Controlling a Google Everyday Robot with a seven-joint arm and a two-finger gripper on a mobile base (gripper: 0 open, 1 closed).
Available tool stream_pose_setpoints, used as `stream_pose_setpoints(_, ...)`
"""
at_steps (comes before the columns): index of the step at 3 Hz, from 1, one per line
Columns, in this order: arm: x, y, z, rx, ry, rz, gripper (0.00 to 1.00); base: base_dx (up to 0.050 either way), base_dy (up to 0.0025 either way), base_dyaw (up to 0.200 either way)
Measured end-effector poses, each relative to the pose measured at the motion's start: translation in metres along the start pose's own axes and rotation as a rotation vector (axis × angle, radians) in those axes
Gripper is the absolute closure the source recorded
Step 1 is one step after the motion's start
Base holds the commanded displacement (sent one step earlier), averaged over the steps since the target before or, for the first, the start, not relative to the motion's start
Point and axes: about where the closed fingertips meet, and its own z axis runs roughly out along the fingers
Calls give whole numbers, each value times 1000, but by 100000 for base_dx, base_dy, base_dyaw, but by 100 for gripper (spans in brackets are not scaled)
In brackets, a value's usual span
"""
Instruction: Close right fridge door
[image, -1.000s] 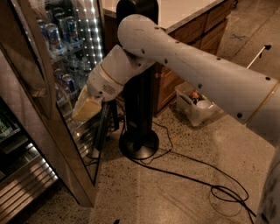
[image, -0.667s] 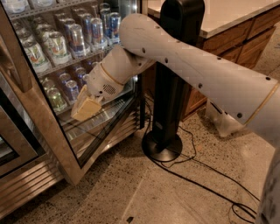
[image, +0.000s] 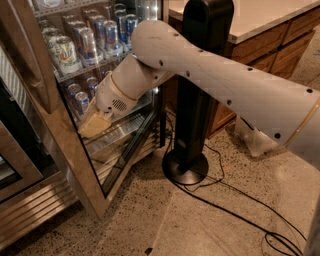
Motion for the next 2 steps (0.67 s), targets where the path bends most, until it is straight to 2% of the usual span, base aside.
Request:
stream_pose_setpoints(1, 2, 3, -1, 39, 11, 7, 100, 4199, 239, 10765)
stream_pose_setpoints(2, 2, 3, -1, 39, 11, 7, 100, 4842, 6, -122)
